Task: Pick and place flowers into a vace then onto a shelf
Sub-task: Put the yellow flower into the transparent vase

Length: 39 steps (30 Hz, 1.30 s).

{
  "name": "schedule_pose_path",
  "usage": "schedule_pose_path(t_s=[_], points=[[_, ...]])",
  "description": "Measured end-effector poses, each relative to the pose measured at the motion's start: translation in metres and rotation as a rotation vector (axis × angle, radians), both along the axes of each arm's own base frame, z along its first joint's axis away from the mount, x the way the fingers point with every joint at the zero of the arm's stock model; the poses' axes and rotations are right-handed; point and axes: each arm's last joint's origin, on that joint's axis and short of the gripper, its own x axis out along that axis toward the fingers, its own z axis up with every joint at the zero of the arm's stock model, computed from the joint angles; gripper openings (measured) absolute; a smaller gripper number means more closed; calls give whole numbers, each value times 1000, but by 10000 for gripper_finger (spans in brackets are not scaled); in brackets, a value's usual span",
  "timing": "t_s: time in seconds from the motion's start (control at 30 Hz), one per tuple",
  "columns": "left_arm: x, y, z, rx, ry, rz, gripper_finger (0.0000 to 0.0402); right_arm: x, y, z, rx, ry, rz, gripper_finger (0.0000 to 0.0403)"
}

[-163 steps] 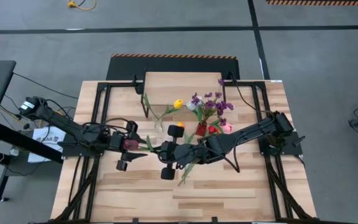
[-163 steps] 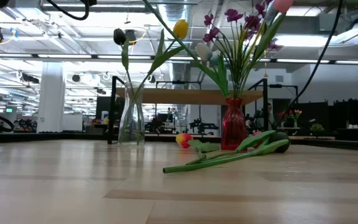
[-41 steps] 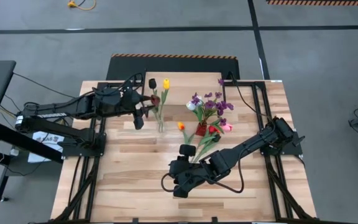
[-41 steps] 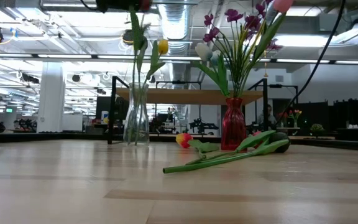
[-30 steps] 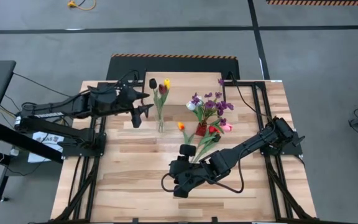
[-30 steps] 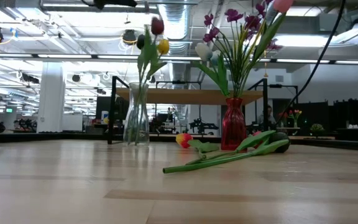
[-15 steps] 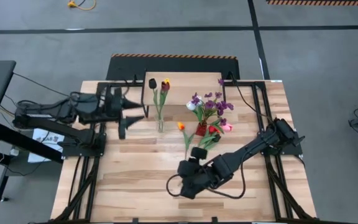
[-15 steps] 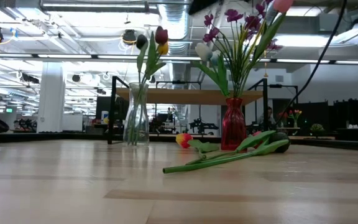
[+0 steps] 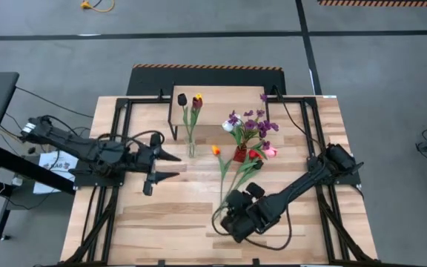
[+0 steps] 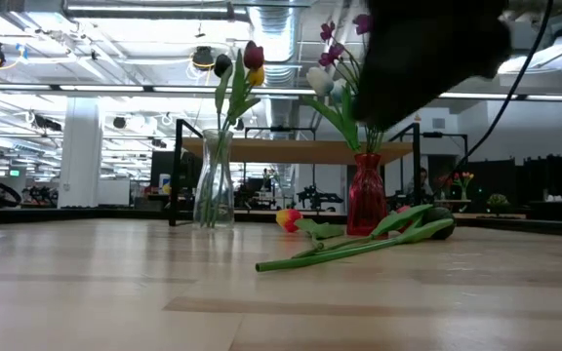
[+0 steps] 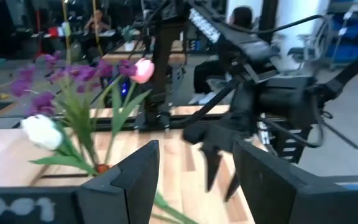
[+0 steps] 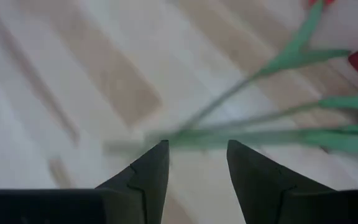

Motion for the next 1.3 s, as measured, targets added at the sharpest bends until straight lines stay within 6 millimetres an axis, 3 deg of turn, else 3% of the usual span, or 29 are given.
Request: schedule_pose_path(t_s=[0.13,0.37,0.63,0.77,1.3], points=[[-1,-6,-26,-8,-40,-30,194,13,-16,-2,20,-116,-145,154],[-5,-6,-60,-38,-99,-38,194,33,-45,-12,120,-201,-254,154],[-6,-7,-53,-46,-135,-61,194,48,-63,-57,119,-87,-323,154],[-6,-7,-53,-45,-132,-64,194,49,-62,-76,119,-40,-339,154],[-6,-7,-53,-45,-132,-62,194,44,-64,-78,92,-12,-387,154]])
